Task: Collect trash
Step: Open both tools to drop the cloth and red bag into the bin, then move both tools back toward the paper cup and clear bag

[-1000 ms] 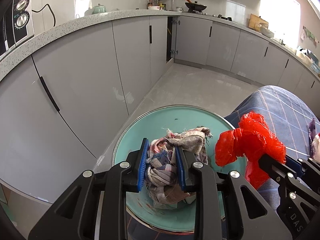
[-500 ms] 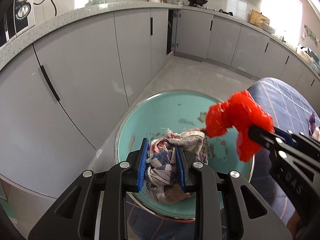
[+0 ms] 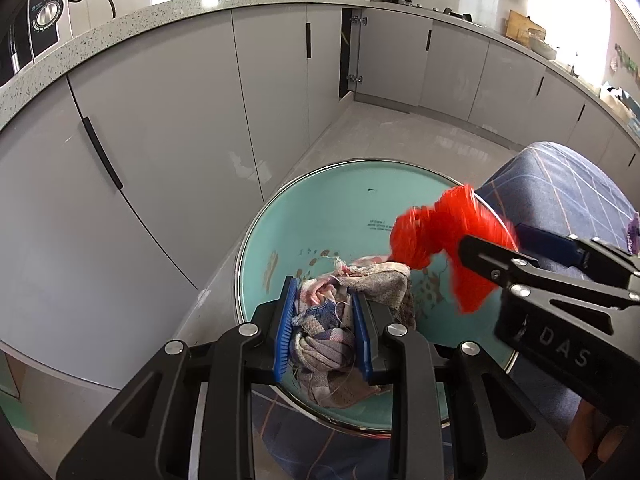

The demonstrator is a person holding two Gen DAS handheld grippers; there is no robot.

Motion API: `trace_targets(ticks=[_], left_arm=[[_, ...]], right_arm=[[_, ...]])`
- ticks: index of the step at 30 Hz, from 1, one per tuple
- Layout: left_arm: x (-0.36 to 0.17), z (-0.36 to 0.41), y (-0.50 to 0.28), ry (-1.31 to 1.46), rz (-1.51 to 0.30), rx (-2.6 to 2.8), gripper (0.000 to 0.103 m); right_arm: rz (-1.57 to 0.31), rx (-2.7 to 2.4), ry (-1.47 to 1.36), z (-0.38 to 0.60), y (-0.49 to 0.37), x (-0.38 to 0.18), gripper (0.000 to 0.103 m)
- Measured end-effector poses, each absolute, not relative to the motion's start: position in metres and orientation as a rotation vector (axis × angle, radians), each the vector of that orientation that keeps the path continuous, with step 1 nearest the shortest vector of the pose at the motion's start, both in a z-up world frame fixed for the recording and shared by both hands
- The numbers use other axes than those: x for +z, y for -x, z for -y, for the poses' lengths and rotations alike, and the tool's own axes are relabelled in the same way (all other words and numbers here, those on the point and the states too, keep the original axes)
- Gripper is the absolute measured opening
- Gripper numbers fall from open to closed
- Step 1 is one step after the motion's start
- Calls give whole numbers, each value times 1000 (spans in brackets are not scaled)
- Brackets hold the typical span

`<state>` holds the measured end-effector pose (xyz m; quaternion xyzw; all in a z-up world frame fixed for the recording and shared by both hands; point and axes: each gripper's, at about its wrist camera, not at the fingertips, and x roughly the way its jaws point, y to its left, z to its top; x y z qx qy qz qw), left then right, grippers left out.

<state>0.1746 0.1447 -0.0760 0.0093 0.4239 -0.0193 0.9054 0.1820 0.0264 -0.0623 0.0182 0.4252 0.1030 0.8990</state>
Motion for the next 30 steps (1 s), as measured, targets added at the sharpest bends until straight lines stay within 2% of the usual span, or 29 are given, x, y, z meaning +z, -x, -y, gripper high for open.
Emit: trace_targets(ticks=[3,7,12,14,16,17,19,30], left_arm=[[-73,-143,-172,-32,-867,-29,32],[-65,-146,-165,-24,-845,-6,51],[-50,-142,-155,-41,-804,14,60],[-43,-138,-149,-41,-787,7,68],[-31,-132,-140,-37,-750,-1,83],[-24,-127,-134,-42,-725,-7,85],[-15,-118,-128,-52,-698,-23,96],[-4,-47,-93,-80,-704,-190,98]], right_arm=[[-869,225,-39,-27,-180,-56,65],[-839,216,-68,-18,-174,-44,65],[-772,211,-114,-2,-153,-18,65],[-733,187,-143,11,-139,-7,65],[-702,161,-159,21,-126,1,65],[-690,150,-164,25,-120,3,65],[-662,111,-173,40,-105,8,65],[-611,-36,-171,110,-39,19,69]])
